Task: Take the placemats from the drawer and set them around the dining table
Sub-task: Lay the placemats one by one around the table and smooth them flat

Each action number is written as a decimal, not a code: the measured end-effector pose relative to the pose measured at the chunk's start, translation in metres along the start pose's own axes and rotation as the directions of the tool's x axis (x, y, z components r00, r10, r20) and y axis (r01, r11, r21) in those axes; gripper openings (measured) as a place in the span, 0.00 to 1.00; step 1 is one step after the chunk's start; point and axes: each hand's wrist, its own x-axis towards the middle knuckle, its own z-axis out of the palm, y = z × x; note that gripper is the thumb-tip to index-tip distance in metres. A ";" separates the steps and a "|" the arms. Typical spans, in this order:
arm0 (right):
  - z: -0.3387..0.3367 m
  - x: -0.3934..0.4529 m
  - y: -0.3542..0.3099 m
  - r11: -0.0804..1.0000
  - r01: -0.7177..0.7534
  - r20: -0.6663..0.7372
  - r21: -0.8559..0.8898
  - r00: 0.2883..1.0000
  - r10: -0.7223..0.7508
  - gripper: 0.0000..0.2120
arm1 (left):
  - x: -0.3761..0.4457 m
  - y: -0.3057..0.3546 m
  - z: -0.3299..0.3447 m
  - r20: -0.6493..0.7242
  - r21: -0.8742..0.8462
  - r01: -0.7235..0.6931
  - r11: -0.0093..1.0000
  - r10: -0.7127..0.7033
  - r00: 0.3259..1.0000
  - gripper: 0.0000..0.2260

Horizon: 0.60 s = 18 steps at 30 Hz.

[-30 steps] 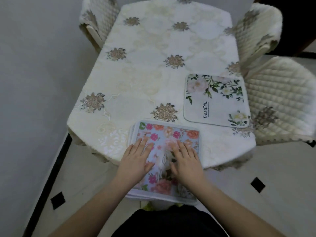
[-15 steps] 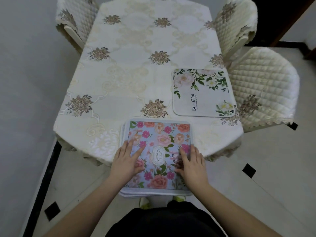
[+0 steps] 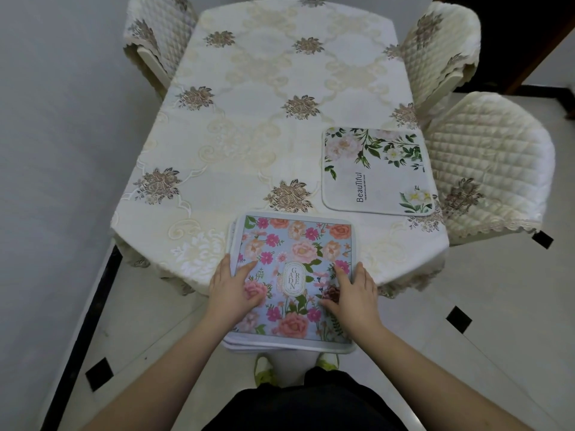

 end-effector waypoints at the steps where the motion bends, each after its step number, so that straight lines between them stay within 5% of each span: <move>1: -0.001 -0.001 0.000 0.999 -0.003 -0.009 0.050 1.000 0.003 0.39 | -0.001 0.001 -0.002 -0.011 -0.035 0.002 0.999 -0.003 1.000 0.32; 7: -0.012 -0.006 0.000 0.899 -0.003 -0.109 0.437 0.992 0.056 0.32 | -0.015 0.000 -0.018 -0.133 -0.335 -0.106 0.936 0.064 0.989 0.29; 11: -0.022 -0.016 0.006 0.633 0.010 -0.107 0.774 0.988 0.115 0.32 | -0.017 -0.006 -0.028 -0.220 -0.406 -0.225 0.886 0.145 0.965 0.29; 14: -0.025 -0.019 0.014 0.439 -0.077 0.002 0.895 0.986 0.169 0.33 | -0.018 -0.005 -0.033 -0.147 -0.613 -0.124 0.780 0.041 0.988 0.30; 18: -0.022 -0.016 0.015 0.546 -0.130 0.089 0.828 0.991 0.102 0.19 | -0.017 -0.005 -0.032 -0.001 -0.624 0.043 0.780 -0.056 0.998 0.32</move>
